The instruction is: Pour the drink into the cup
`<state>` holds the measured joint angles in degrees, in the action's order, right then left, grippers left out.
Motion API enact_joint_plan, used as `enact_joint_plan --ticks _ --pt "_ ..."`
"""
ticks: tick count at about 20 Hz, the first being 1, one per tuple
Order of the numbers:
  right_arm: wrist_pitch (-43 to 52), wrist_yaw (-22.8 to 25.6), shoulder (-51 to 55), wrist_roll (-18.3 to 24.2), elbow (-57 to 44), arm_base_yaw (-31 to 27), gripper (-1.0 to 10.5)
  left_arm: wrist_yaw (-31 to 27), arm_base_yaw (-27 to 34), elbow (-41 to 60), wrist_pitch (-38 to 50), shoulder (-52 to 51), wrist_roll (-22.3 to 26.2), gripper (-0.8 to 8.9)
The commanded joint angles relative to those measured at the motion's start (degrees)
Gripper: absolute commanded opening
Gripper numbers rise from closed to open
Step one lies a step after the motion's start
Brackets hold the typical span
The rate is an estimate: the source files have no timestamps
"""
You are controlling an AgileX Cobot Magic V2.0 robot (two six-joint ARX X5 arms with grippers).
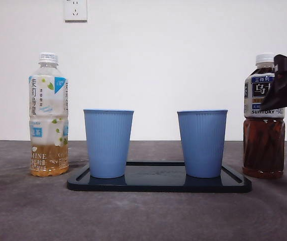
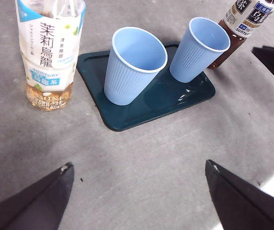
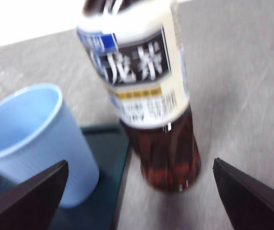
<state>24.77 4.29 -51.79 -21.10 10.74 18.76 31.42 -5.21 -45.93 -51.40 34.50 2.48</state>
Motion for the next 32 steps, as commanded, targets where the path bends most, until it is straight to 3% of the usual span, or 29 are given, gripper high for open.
enact_joint_plan --ticks 1,17,23,32 --pt "6.8 0.3 -5.8 2.7 -0.6 0.2 4.8 0.1 -0.5 -1.3 0.4 0.3 1.0 4.42" --pt "42.1 1.8 -37.1 5.7 0.1 -2.8 4.8 0.1 -0.9 -1.3 0.4 0.3 1.0 4.42" --pt "43.0 1.9 -41.8 7.2 4.3 -2.9 4.8 0.1 -0.9 -1.3 0.3 0.3 1.0 4.42" --pt "42.9 2.0 -41.9 8.5 5.9 -2.9 2.4 0.1 -0.9 -1.3 0.4 0.3 1.2 4.42"
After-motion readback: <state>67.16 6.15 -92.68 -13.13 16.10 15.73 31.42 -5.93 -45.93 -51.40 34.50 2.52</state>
